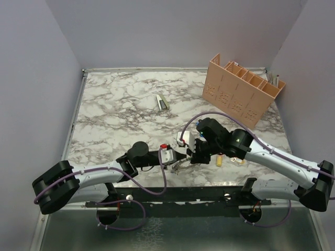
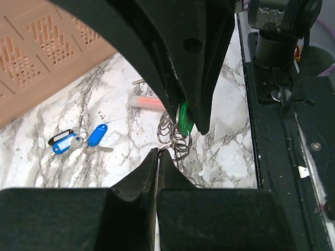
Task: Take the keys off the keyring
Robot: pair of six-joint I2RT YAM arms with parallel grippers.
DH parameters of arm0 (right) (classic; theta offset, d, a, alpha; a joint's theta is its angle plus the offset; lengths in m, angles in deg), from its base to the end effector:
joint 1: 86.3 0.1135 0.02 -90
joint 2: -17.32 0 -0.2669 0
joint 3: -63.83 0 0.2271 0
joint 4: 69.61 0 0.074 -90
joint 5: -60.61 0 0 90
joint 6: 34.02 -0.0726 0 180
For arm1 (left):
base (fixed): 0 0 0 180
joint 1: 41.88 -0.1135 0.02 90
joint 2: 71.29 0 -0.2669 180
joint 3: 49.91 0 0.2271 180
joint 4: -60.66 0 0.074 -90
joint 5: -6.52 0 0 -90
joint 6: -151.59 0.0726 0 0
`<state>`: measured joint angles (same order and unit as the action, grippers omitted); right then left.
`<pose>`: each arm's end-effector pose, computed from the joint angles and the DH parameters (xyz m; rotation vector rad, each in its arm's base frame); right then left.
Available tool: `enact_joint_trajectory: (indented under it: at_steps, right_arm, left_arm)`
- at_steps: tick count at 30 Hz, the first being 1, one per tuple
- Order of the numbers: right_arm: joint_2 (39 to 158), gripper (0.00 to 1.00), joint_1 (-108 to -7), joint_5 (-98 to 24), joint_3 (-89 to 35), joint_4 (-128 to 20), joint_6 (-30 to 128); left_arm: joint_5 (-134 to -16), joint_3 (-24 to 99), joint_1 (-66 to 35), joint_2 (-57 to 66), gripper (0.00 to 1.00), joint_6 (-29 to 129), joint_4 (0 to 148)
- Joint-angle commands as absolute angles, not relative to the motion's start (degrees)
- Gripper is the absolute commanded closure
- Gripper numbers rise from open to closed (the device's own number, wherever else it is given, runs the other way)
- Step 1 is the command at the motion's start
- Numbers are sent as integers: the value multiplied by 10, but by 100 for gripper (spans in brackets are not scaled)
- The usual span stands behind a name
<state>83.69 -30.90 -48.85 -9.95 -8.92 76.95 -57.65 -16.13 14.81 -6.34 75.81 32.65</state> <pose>0.1069 0.1976 0.2731 -1.6892 1.9132 0.6676 0.1056 -0.2183 0.2301 1.2599 1.1465 -0.9264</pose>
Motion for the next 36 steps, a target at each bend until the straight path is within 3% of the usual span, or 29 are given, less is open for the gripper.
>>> enact_joint_trajectory:
  at_steps: [1, 17, 30, 36]
  right_arm:
    - [808, 99, -309, -471, -81, -121, 733]
    - [776, 99, -309, -464, -40, -182, 682]
    - [768, 99, -310, -446, -12, -196, 692]
    - [788, 99, -310, -436, -57, -157, 771]
  left_arm:
    - [-623, -190, 145, -66, 100, 665, 262]
    - [-706, -234, 144, -107, 100, 481, 211]
    - [-709, -265, 145, -144, 100, 457, 212]
    - [-697, -261, 145, -155, 73, 507, 211]
